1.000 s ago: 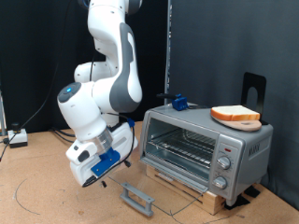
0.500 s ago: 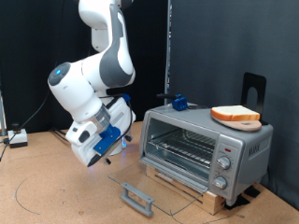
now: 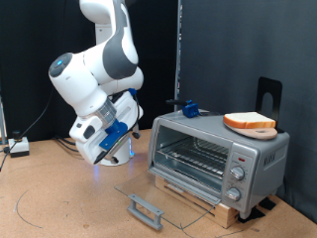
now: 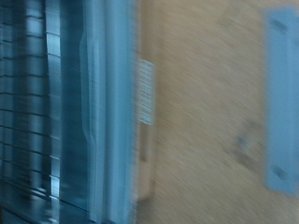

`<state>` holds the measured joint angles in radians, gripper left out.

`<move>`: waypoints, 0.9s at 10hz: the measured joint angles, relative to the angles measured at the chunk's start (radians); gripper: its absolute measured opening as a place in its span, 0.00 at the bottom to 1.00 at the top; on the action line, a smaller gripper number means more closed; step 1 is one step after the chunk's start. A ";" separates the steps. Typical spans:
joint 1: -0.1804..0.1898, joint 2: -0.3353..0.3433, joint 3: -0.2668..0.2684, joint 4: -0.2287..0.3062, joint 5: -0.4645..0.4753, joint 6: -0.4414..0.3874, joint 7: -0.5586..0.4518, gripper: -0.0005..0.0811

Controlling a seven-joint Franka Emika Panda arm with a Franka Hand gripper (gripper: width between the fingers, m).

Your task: Make a piece of toast with the oven

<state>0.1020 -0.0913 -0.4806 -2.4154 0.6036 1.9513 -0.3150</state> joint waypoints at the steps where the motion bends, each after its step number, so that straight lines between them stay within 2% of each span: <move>1: 0.009 -0.019 0.003 0.001 0.052 -0.051 -0.065 1.00; 3: 0.023 -0.064 0.011 0.002 0.098 -0.148 -0.180 1.00; 5: 0.039 -0.116 0.023 0.002 0.082 -0.232 -0.345 1.00; 6: 0.044 -0.140 0.025 -0.001 0.060 -0.253 -0.413 1.00; 7: 0.042 -0.138 0.024 -0.002 0.065 -0.249 -0.373 1.00; 8: 0.044 -0.144 0.026 -0.003 0.088 -0.246 -0.408 1.00; 9: 0.053 -0.166 0.029 -0.003 0.124 -0.253 -0.495 1.00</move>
<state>0.1554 -0.2570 -0.4516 -2.4183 0.7276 1.6985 -0.8097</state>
